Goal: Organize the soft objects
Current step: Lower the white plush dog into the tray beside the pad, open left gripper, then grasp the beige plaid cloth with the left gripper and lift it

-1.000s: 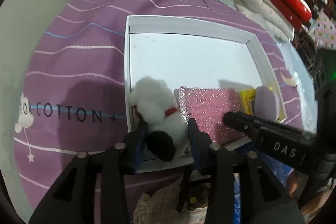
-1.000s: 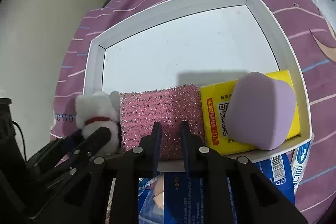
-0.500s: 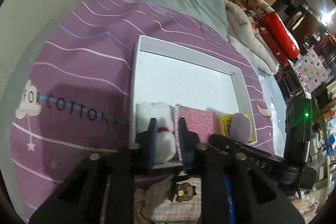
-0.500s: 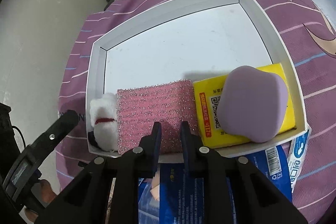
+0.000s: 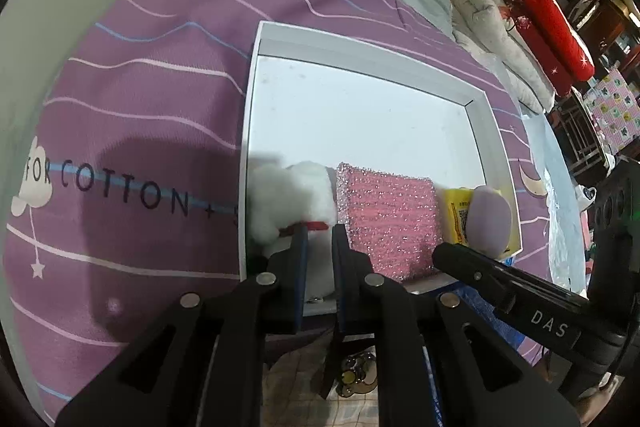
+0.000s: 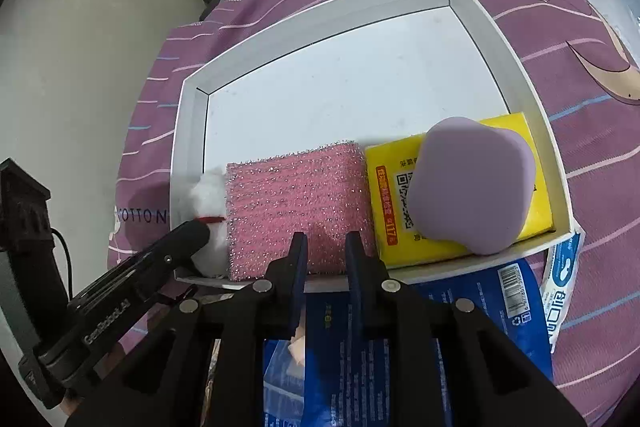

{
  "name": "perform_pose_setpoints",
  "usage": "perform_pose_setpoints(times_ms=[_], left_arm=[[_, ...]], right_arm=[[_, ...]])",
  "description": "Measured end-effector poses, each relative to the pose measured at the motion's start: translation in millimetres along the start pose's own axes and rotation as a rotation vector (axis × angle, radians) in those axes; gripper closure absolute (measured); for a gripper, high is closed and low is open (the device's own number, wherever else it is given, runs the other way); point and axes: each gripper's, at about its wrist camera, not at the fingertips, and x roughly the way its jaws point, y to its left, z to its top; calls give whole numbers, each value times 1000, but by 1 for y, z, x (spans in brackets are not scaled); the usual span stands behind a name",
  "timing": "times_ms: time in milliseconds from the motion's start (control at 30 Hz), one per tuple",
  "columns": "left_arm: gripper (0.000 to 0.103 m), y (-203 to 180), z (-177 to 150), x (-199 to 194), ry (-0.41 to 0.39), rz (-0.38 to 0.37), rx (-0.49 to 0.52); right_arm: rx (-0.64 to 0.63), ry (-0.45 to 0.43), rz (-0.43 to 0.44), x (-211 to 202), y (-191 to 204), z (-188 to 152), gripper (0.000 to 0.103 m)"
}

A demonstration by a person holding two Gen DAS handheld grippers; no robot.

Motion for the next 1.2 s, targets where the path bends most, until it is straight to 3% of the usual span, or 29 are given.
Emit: perform_pose_setpoints(times_ms=[167,367,600,867,1000,1200], left_arm=[[87,0,0,-1,6,20,-27],[74,-7,-4,-11,-3,17,-8],[73,-22,-9,-22,-6,8,27],[72,-31,-13,-21,35,44,50],[72,-33,-13,-23,43,47,55],[72,-30,-15,-28,51,42,48]], right_arm=[[-1,0,7,-8,1,-2,84],[2,0,12,-18,3,-4,83],[22,-5,7,-30,-3,-7,75],[30,9,13,-36,-5,-9,74],[26,13,26,-37,-4,-10,58],[21,2,46,-43,0,-11,57]])
